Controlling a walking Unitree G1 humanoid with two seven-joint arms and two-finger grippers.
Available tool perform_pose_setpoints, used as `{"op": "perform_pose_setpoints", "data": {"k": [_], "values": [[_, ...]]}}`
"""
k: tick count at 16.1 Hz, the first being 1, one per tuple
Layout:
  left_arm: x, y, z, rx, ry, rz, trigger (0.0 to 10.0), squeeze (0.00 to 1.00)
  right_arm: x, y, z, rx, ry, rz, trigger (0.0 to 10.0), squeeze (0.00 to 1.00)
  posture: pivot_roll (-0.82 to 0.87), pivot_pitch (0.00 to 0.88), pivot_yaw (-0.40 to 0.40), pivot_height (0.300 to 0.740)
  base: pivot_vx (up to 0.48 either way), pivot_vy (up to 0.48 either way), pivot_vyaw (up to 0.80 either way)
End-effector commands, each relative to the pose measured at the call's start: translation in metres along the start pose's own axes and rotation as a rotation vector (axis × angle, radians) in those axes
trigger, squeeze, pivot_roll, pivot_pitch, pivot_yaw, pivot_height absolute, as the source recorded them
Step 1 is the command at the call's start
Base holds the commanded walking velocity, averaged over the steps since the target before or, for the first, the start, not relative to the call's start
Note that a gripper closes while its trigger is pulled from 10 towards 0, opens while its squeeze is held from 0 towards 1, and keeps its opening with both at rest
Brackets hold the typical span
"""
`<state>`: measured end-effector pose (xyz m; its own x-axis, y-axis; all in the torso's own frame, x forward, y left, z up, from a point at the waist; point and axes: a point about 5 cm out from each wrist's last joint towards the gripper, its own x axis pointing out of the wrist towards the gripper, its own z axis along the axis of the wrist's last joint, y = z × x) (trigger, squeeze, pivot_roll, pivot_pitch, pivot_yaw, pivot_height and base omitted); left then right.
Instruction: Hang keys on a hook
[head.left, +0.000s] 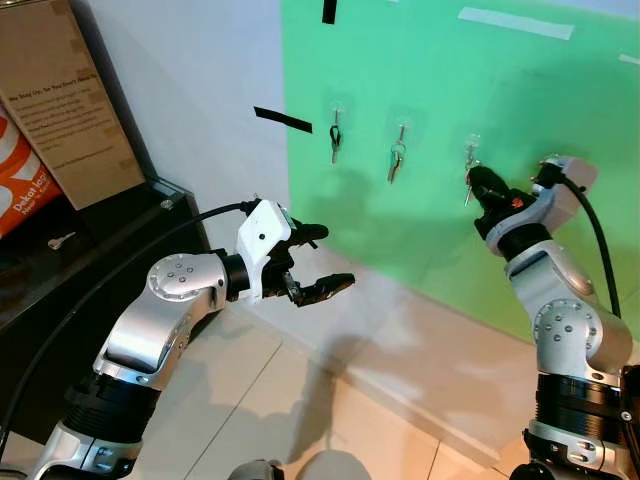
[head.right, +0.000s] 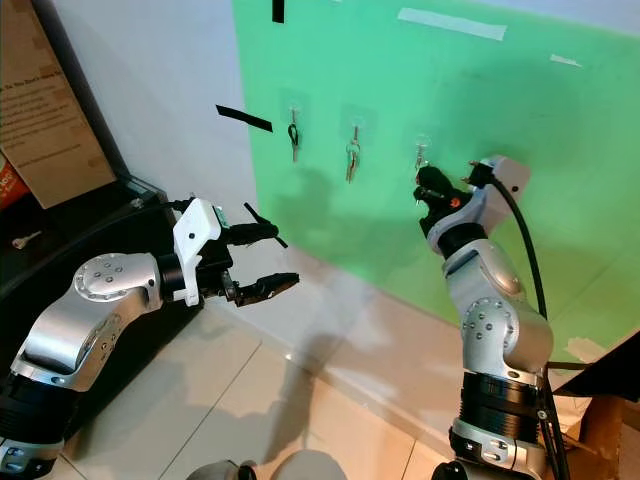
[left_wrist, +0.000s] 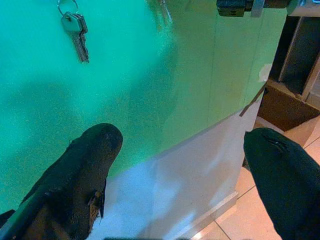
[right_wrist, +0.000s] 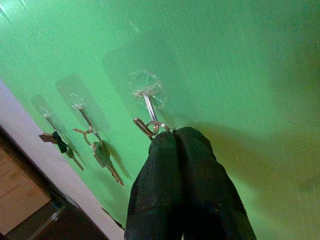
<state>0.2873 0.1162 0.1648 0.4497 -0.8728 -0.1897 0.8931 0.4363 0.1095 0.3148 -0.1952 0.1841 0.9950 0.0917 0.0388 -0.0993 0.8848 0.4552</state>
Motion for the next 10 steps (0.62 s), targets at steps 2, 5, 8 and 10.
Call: {"op": "perform_pose_setpoints", "data": {"k": [2, 5, 8, 10], "values": [[0.0, 0.002, 0.006, 0.021, 0.0, -0.019, 10.0, 0.0, -0.005, -0.009, 0.002, 0.044, -0.019, -0.046, 10.0, 0.0, -0.04, 0.0, 0.055, 0.74, 0.0, 0.0, 0.0], [0.001, 0.002, 0.007, 0.023, 0.003, -0.027, 10.0, 0.0, -0.007, -0.011, -0.007, 0.085, 0.017, -0.057, 10.0, 0.0, -0.05, 0.0, 0.063, 0.74, 0.0, 0.0, 0.0], [0.001, 0.002, 0.007, 0.023, 0.007, -0.034, 10.0, 0.0, -0.006, -0.014, -0.018, 0.108, 0.05, -0.09, 10.0, 0.0, -0.05, 0.0, 0.069, 0.74, 0.0, 0.0, 0.0], [0.001, 0.002, 0.007, 0.025, 0.007, -0.037, 10.0, 0.0, -0.001, -0.014, -0.022, 0.106, 0.066, -0.1, 10.0, 0.0, -0.04, 0.0, 0.068, 0.74, 0.0, 0.0, 0.0]]}}
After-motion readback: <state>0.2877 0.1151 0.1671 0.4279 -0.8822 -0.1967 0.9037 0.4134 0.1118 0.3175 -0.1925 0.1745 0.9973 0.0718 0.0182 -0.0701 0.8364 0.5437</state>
